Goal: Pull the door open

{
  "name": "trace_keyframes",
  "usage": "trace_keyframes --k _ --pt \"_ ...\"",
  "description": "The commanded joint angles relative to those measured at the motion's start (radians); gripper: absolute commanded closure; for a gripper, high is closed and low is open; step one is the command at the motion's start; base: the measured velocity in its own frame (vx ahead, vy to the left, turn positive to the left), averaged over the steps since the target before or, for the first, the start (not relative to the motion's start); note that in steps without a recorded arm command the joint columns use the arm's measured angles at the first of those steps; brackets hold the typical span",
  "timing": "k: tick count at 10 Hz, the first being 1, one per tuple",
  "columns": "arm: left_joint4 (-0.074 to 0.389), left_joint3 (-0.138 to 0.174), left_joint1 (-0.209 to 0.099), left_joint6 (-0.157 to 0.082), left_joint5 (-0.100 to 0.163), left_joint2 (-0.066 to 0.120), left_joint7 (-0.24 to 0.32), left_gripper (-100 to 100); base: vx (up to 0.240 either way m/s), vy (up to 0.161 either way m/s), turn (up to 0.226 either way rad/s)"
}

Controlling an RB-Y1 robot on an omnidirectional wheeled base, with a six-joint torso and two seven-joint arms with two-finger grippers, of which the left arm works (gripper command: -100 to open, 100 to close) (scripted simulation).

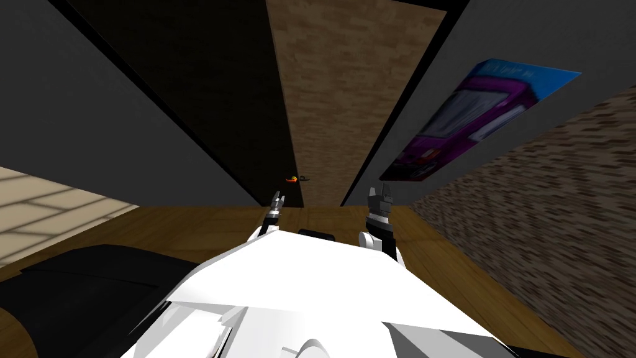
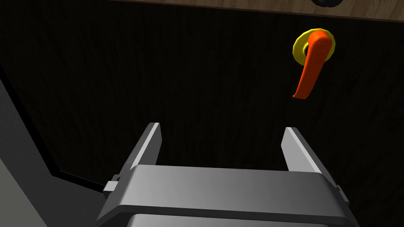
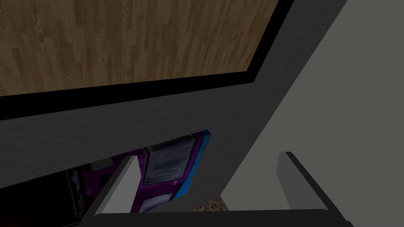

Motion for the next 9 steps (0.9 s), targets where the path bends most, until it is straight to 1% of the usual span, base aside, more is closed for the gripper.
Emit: trace_keyframes --k 1,8,9 --pt "0.040 0.005 -0.010 -0.008 0.001 0.007 0.004 -100 0.057 0.015 -0.041" --pt "0.206 0.027 -0.039 -0.032 0.004 0.034 0.021 -100 0.098 0.012 -0.051" --pt "0.248 0.033 -0.046 -0.038 0.005 0.041 0.025 -100 0.137 0.004 -0.080"
